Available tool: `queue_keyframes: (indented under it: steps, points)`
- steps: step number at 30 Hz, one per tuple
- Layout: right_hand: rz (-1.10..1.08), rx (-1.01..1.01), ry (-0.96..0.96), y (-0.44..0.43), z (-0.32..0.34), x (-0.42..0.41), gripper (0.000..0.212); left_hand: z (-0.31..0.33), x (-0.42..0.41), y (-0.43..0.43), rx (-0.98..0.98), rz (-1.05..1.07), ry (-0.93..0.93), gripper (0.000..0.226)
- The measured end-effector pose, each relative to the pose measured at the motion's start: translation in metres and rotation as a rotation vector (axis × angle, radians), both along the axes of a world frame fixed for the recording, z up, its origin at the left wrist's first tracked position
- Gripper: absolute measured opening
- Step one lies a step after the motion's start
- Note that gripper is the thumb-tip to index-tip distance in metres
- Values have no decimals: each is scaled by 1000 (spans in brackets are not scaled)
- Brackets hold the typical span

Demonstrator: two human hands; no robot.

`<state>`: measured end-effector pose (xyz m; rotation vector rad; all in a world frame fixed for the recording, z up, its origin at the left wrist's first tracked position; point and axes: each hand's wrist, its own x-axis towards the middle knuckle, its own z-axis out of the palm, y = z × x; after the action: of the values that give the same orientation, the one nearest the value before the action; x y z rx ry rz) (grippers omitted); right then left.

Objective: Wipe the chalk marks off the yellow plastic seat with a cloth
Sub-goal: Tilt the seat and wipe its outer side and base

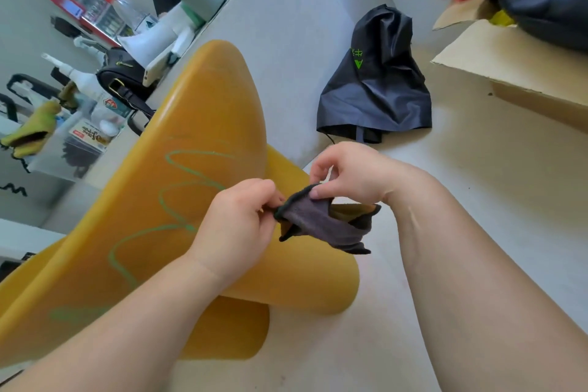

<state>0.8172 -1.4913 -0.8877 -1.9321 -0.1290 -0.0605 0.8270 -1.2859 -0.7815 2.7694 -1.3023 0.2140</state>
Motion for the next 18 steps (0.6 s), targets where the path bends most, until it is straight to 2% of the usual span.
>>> queue_keyframes:
  steps: [3, 5, 8, 10, 12, 15, 18]
  points:
    - [-276, -34, -134, 6, -1, 7, 8, -5, -2, -3, 26, 80, 2, 22]
    - [-389, -2, -243, 16, 4, 11, 6, 1, -5, -9, 61, 58, -18, 20]
    - [-455, 123, -397, 30, 13, 15, 6, 32, -5, -14, 189, -9, -97, 19]
    - [-475, 198, -468, 39, 14, 17, 8, 61, -2, -16, 275, -103, -213, 18]
    - [-513, 296, -477, 49, 14, 21, 9, 91, 7, -20, 344, -202, -366, 13]
    - [-627, 541, -448, 62, 16, 27, 9, 130, 34, -26, 390, -227, -573, 21]
    - [-706, 627, -456, 72, 15, 35, 9, 149, 59, -35, 328, -21, -530, 36]
